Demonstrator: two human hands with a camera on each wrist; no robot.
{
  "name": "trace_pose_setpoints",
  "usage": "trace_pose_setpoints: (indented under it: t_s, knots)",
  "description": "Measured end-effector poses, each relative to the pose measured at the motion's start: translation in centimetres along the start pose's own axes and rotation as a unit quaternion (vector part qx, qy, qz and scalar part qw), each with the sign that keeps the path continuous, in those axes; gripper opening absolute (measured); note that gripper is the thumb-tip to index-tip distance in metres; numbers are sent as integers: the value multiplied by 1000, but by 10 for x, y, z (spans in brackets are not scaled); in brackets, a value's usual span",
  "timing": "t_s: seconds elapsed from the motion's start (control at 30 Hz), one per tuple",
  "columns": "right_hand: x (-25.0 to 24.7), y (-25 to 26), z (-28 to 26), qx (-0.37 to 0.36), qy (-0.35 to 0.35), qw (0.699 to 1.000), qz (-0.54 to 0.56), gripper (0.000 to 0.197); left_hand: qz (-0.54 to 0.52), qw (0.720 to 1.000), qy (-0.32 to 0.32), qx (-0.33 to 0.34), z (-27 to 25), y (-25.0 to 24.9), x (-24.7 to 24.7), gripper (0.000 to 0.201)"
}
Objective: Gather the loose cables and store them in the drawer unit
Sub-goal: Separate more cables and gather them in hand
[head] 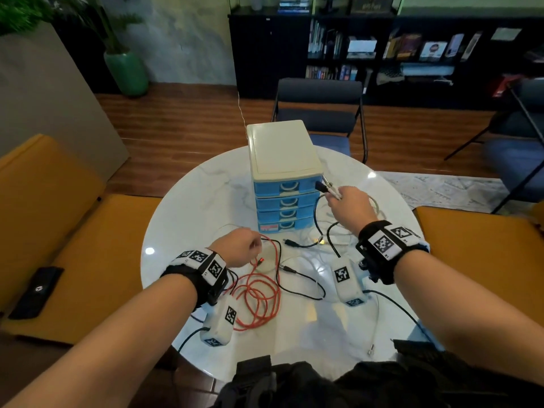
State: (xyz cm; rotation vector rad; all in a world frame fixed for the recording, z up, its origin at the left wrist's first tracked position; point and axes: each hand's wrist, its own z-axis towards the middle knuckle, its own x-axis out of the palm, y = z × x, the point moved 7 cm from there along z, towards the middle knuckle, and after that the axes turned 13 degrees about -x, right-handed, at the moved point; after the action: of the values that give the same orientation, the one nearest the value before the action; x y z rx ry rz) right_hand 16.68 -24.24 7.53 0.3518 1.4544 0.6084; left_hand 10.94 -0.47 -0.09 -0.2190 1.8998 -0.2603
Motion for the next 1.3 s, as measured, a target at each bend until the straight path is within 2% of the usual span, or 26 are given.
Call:
trace_pose_setpoints:
  t_s: [0.2, 0.33, 0.5, 0.57, 0.67, 0.73, 0.83, 0.87, 0.93, 1.0, 1.07, 1.13, 1.17, 1.3]
  knots:
    - [2, 19, -14, -59, -20, 998, 23, 27, 66, 985, 101, 121, -5, -57, 44, 21]
    - [1, 16, -20, -50, -13, 997, 65, 26, 164, 967, 144, 129, -2, -73, 82, 28]
    - [0, 10, -22, -47, 29, 995, 83, 29, 283, 941, 128, 135, 3, -73, 100, 23]
    - [1, 7, -21, -38, 51, 994, 89, 33, 255, 951, 125, 125, 6, -71, 90, 22]
    - [11, 2, -20, 14, 88, 983, 163, 28, 102, 984, 103, 100, 13, -70, 58, 9]
    - [21, 3, -24, 62, 112, 963, 237, 23, -41, 994, 88, 46, 18, -62, 32, 9]
    - [35, 17, -33, 94, 162, 925, 331, 22, -215, 973, 72, -37, 15, -50, 1, 11]
    - [42, 21, -34, 104, 176, 911, 357, 22, -265, 960, 67, -55, 13, -48, -7, 11]
    - [57, 27, -36, 131, 202, 884, 401, 21, -383, 918, 76, -73, 6, -46, -18, 11]
    - [72, 36, -38, 153, 219, 848, 458, 21, -456, 879, 122, -59, -3, -49, -23, 14]
    - [80, 45, -34, 174, 198, 796, 545, 24, -452, 872, 187, -13, -17, -56, -21, 9]
    - [80, 52, -28, 192, 162, 746, 617, 30, -409, 882, 230, 33, -31, -57, -17, 8]
    - [80, 54, -26, 195, 154, 731, 636, 31, -388, 888, 244, 50, -36, -56, -16, 8]
    - [78, 63, -23, 192, 145, 709, 663, 31, -312, 890, 323, 78, -50, -45, -11, 7]
